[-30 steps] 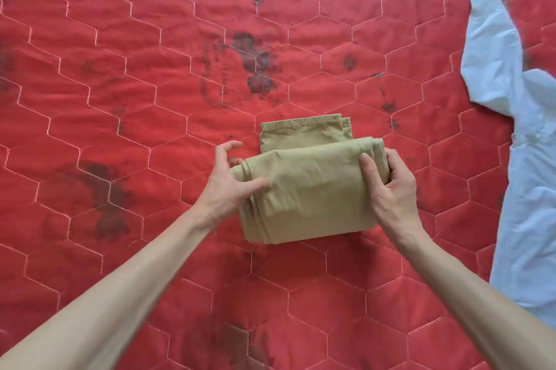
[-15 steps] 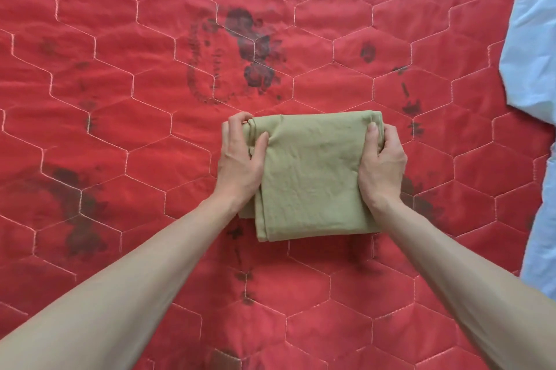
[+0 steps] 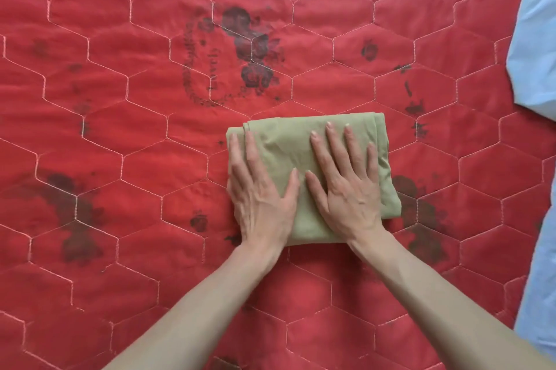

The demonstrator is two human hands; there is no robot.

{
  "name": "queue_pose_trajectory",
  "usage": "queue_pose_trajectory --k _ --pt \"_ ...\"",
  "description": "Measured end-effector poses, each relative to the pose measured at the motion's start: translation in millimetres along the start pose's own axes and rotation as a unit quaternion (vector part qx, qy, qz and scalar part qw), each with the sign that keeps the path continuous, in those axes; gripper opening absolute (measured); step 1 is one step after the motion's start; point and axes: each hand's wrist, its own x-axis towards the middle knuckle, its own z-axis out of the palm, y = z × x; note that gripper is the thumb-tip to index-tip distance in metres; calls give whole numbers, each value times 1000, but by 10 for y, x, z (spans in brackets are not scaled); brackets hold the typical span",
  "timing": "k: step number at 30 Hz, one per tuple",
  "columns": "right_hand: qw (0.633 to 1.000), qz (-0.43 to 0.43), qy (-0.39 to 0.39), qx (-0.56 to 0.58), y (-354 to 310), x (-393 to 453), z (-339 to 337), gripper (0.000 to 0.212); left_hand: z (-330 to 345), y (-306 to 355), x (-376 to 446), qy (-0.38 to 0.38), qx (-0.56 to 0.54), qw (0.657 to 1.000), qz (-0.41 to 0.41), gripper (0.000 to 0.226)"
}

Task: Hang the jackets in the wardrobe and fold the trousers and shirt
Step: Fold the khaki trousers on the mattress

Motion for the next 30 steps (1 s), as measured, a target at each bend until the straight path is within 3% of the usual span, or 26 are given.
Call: queue_pose_trajectory --k 3,5,8,11,15,19,24,26,28,30 --pt "999 46 -18 -21 16 3 31 65 0 60 -33 41 -33 994 -100 100" --pt "999 45 -22 5 12 29 -1 63 -27 66 -65 30 -34 986 -157 97" --pt "988 138 1 66 53 1 -119 60 -108 61 -121 14 -29 989 -143 82" --pt "932 290 10 218 68 -54 -249 66 -155 100 -144 13 -77 988 -133 71" --pt "908 301 -17 289 84 -128 -355 72 -114 56 -141 -20 -134 969 -207 81" --pt "884 340 -70 313 297 20 -505 76 -106 75 -105 -35 -101 958 -267 59" --pt "818 395 -195 368 501 293 -683 76 -308 -60 136 -121 -159 921 -336 68" --pt "785 393 -231 420 509 353 -675 75 -400 -131 224 -154 -206 904 -343 59" --pt "763 383 -238 464 497 383 -655 64 -466 -188 317 -204 -262 868 -369 48" --pt "745 376 -237 497 492 384 -649 58 -546 -234 408 -268 -284 828 -402 52"
